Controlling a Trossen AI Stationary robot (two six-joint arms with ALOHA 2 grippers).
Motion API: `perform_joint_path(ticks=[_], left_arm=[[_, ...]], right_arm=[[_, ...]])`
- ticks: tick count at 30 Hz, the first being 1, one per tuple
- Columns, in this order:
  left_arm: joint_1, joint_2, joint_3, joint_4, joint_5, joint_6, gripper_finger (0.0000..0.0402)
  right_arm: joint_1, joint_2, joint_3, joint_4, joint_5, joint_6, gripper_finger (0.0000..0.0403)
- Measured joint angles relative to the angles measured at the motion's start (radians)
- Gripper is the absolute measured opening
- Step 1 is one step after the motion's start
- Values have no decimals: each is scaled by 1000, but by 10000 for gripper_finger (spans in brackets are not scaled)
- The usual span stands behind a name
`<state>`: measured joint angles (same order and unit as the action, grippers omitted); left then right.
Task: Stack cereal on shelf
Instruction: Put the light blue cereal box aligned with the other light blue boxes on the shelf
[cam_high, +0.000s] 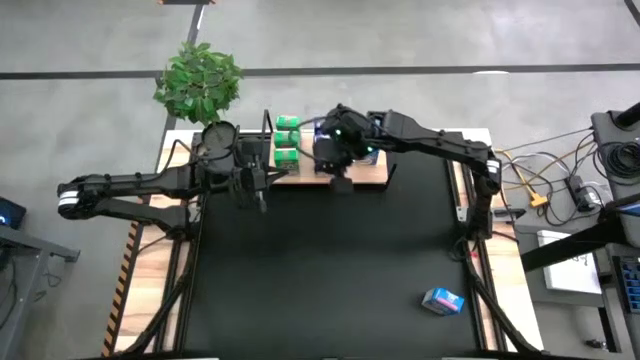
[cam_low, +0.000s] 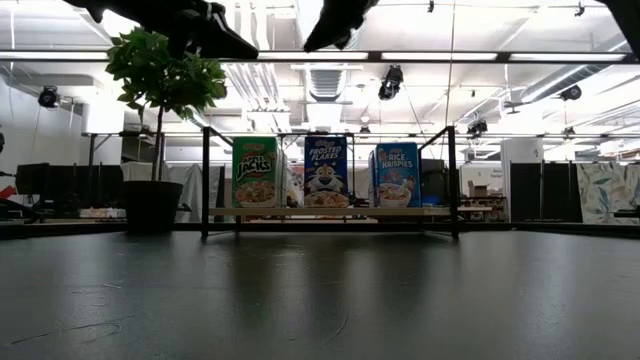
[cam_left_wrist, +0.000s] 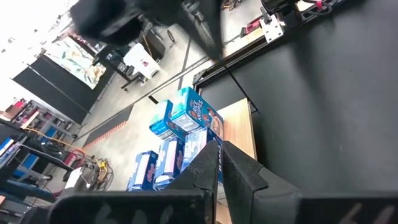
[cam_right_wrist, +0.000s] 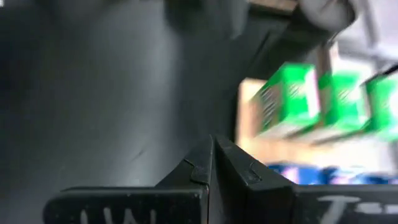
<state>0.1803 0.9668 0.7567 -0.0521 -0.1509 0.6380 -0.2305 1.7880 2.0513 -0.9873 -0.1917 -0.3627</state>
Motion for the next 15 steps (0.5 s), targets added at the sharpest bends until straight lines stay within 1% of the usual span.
perform_joint_path(ticks=[9,15], left_arm=[[0,0,0,0,0,-10,2],[0,0,0,-1,0,-24,2]], right_arm=[[130,-13,-1,-310,1,331,9],[228,-14,-5,-467,8,555,9]])
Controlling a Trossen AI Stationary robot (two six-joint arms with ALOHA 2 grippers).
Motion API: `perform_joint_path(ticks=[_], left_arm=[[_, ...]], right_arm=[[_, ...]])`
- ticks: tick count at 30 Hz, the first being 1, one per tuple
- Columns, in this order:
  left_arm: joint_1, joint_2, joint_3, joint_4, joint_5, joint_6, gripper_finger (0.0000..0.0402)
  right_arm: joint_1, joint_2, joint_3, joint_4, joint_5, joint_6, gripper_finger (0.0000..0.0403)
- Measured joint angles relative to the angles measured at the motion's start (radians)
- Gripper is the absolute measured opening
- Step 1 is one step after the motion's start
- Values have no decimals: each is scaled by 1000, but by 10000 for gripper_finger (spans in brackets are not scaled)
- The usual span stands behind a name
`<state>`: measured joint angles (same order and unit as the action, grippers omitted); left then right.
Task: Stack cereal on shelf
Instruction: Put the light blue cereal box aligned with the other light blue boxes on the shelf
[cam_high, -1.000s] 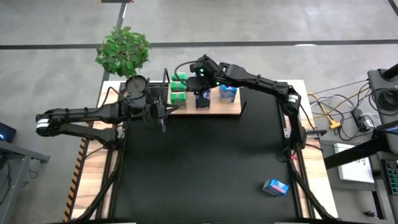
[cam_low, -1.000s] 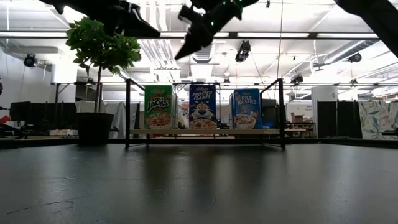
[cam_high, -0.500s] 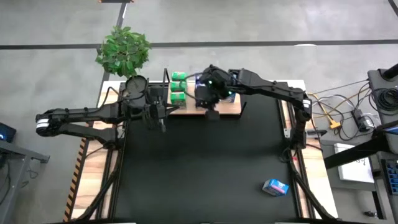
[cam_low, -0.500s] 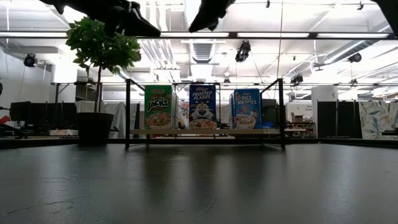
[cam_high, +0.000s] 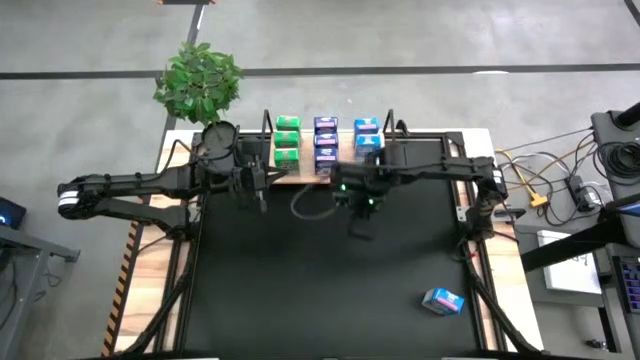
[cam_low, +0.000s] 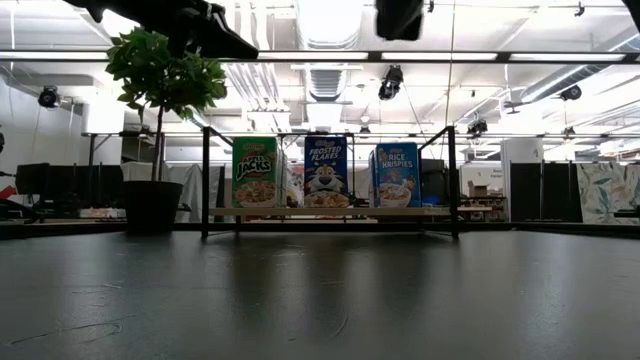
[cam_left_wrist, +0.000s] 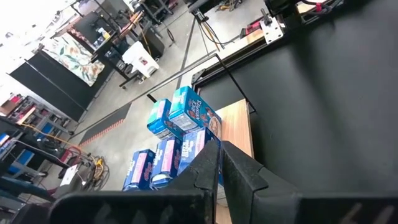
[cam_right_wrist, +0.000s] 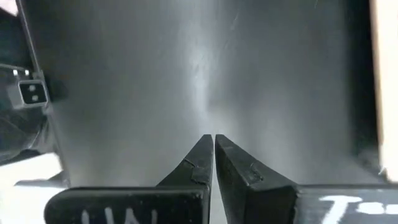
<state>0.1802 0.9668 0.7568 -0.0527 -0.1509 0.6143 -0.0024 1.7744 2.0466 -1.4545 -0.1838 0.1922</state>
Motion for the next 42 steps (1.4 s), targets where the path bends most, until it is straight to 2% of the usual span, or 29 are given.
perform_joint_path(ticks=[6,8,12,15,19,23,27,32,36,39,42], left_arm=[[0,0,0,-11,0,-22,2],[0,0,0,-15,0,-26,2],[0,0,0,-19,0,-47,2],[0,0,0,-18,1,-57,2],[0,0,0,-18,2,-78,2],[0,0,0,-18,2,-100,2],[0,0,0,-18,2,-120,2],[0,0,0,-18,3,-149,2],[0,0,0,-18,3,-161,2],[0,0,0,-16,3,-161,2],[0,0,0,-11,3,-161,2]], right_arm=[[113,-6,-39,-52,11,104,9],[158,-17,-71,-50,59,119,9],[251,-64,-183,-33,144,200,9],[325,-129,-291,42,158,295,9],[440,-242,-438,118,167,522,9],[579,-355,-575,122,257,797,9],[698,-439,-674,124,258,1088,9],[782,-476,-741,137,149,975,9],[803,-470,-742,111,170,922,9],[804,-450,-743,79,210,973,10],[806,-435,-744,76,202,1027,19]])
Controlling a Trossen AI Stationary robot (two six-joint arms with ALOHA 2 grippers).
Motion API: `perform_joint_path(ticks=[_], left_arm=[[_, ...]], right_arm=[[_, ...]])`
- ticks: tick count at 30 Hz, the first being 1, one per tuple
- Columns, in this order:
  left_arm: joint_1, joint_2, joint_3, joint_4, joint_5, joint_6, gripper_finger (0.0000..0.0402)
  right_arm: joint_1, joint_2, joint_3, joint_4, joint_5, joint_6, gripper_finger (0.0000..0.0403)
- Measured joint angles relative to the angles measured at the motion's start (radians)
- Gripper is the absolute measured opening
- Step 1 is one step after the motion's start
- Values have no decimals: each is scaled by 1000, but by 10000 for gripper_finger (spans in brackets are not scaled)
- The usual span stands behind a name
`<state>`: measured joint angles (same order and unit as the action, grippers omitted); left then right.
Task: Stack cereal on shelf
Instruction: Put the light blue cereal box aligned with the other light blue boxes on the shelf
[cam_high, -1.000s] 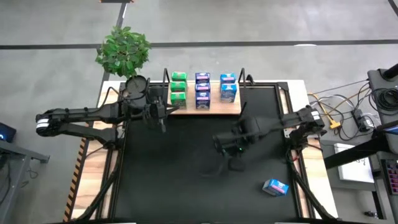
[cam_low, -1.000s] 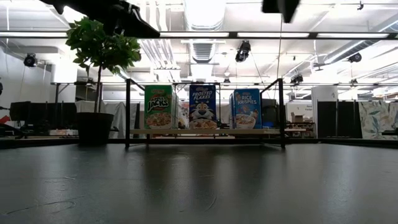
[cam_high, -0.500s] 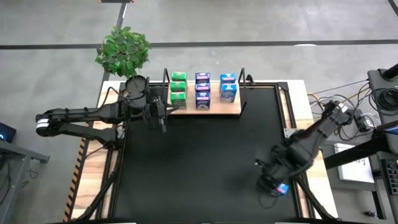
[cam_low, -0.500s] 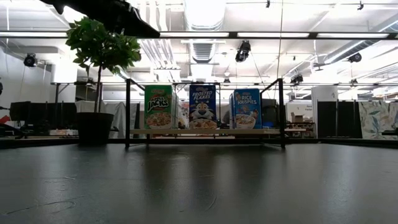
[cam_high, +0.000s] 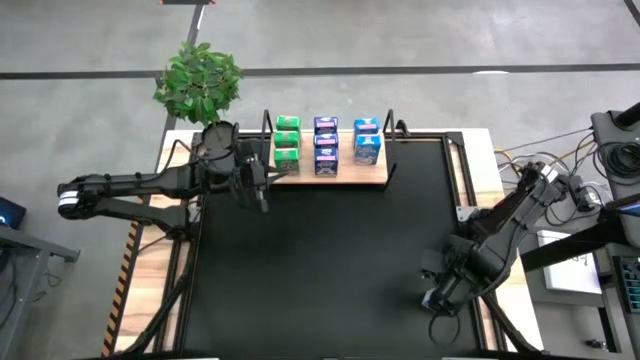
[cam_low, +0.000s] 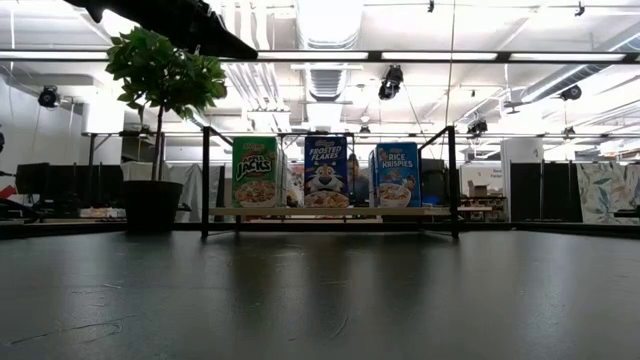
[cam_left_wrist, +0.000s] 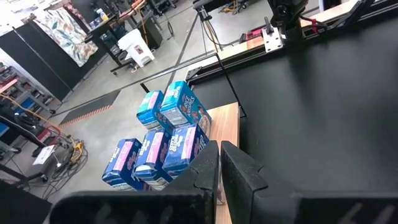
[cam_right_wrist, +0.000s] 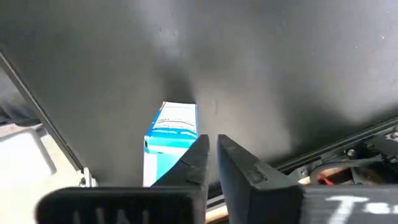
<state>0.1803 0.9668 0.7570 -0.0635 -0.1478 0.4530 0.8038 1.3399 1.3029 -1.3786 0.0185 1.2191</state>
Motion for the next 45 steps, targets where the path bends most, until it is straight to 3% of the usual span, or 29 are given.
perform_joint_path(ticks=[5,14,19,25,35,45], left_arm=[[0,0,0,0,0,-9,2],[0,0,0,4,-1,-48,2],[0,1,0,4,-2,-59,2],[0,1,0,13,-2,-67,2],[0,1,0,15,-2,-93,2],[0,1,0,14,-2,-93,2]], right_arm=[[30,11,0,9,0,57,69],[140,26,0,74,8,243,206],[214,91,0,89,8,283,247],[240,150,0,71,10,292,258],[239,146,1,67,10,301,258],[261,141,0,18,47,279,241]])
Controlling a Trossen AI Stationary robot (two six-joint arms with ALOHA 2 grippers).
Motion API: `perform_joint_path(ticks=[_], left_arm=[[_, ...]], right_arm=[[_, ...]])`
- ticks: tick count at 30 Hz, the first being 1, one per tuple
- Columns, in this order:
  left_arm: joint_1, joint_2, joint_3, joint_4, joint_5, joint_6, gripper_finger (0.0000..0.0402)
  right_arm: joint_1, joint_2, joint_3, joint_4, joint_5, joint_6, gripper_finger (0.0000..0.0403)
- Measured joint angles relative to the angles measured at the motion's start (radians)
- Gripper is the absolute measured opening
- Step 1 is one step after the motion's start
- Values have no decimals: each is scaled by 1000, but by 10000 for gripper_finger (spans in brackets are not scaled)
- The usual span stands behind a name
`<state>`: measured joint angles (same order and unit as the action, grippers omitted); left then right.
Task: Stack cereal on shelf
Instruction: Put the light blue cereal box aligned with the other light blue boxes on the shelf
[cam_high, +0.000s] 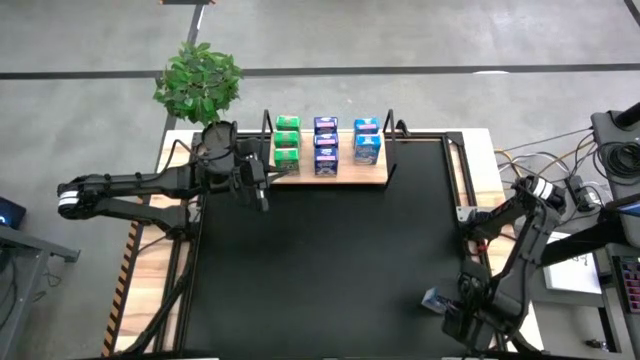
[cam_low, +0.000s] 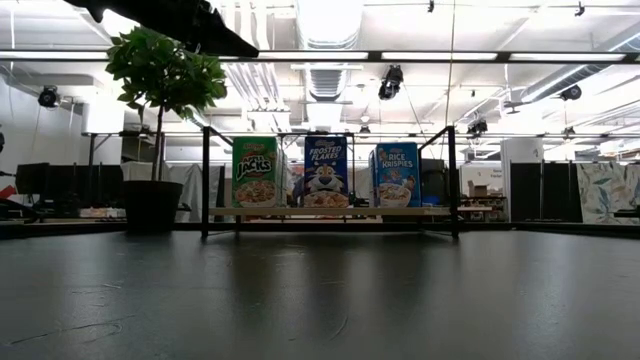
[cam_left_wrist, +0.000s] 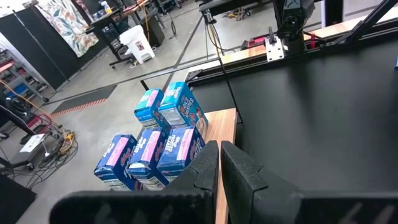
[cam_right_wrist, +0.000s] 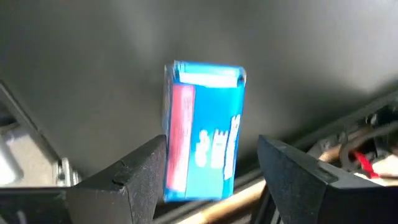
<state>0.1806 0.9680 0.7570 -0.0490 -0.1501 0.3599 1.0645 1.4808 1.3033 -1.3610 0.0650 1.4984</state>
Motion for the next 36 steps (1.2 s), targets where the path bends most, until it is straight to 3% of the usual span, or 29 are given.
perform_joint_path(ticks=[5,18,36], left_arm=[[0,0,0,0,0,0,2],[0,0,0,-4,0,-3,2],[0,0,0,-18,0,-3,1]], right_arm=[[1,14,0,5,88,-8,240],[0,75,0,8,93,-7,234],[-16,67,0,9,93,20,140]])
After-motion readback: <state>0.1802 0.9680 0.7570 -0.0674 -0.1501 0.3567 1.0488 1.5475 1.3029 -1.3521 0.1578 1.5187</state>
